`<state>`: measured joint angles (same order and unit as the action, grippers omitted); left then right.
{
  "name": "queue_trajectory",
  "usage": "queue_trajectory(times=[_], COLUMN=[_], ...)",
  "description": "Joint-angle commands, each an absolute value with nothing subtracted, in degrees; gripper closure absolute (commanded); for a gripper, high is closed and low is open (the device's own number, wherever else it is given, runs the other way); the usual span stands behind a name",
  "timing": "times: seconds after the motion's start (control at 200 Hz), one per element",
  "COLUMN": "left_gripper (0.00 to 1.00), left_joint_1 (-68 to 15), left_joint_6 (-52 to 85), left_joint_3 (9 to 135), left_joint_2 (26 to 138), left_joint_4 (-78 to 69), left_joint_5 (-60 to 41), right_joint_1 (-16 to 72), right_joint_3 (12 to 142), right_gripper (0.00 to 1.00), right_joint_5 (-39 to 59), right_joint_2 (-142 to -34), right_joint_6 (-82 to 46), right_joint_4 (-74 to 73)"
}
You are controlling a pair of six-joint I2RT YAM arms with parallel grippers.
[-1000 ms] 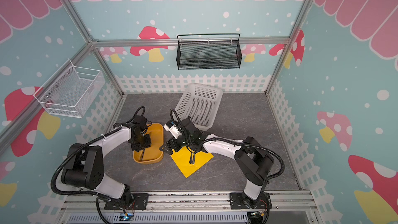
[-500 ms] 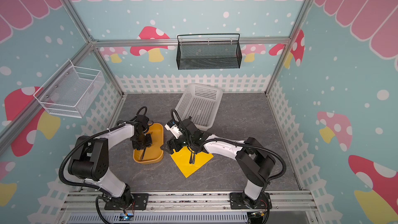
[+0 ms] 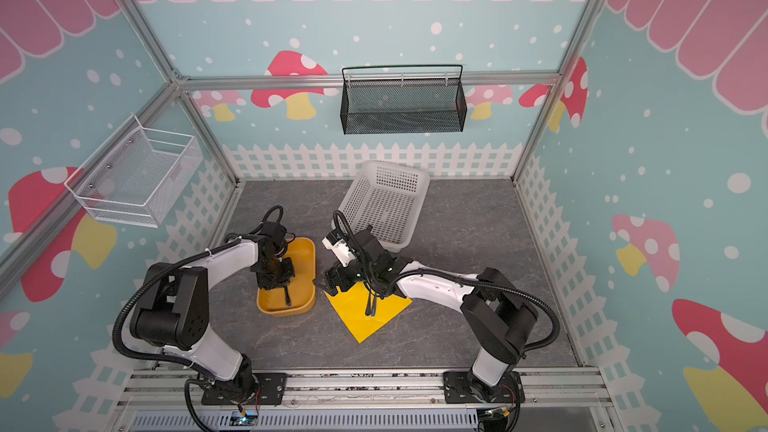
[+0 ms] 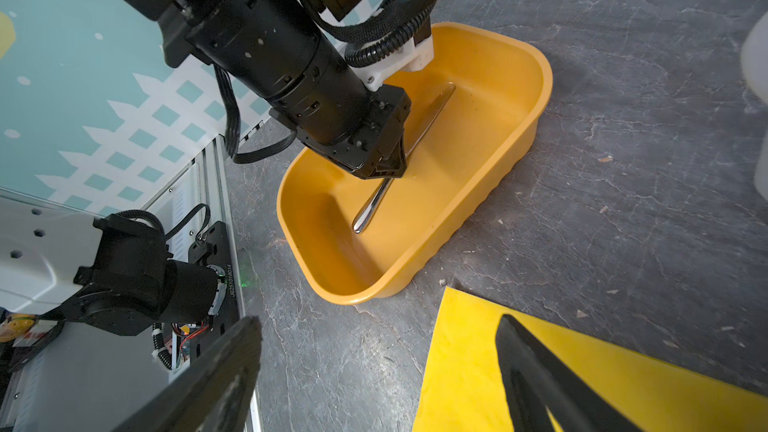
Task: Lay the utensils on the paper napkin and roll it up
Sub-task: 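Close the left gripper on the knife handle and lift it from the tray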
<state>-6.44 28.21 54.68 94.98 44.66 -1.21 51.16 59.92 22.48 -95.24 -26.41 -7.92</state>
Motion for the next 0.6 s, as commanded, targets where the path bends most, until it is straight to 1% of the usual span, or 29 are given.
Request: queue_trajectory(times=[0.0,0.16,0.375,0.595], left_gripper=[0.73,0.71,0.72,0.73], left_joint_1=[-6.1,-6.1,-5.8,-5.7], left_joint_6=[27.6,24.8,24.0,23.8], left_joint_3=[54.5,56.5,58.1,58.8], left_joint_2=[94.6,95.6,99.7,101.1], left_joint_4=[45.8,51.4,51.3,50.5], left_joint_5=[-3.0,-2.6,-2.6,-2.1], right_joint_1=[51.5,51.5,51.5,51.5], right_joint_3=[59.9,62.2,61.5,63.1], right_gripper=[0.1,0.1,0.1,0.1], right_joint_5=[22.1,21.0,19.0,18.9], right_joint_2=[-94.3,-94.4,-93.4,-94.1], right_joint_6=[-25.8,-25.3,-25.0,-25.2], right_joint_4=[-8.5,-5.1,-3.3,-1.9])
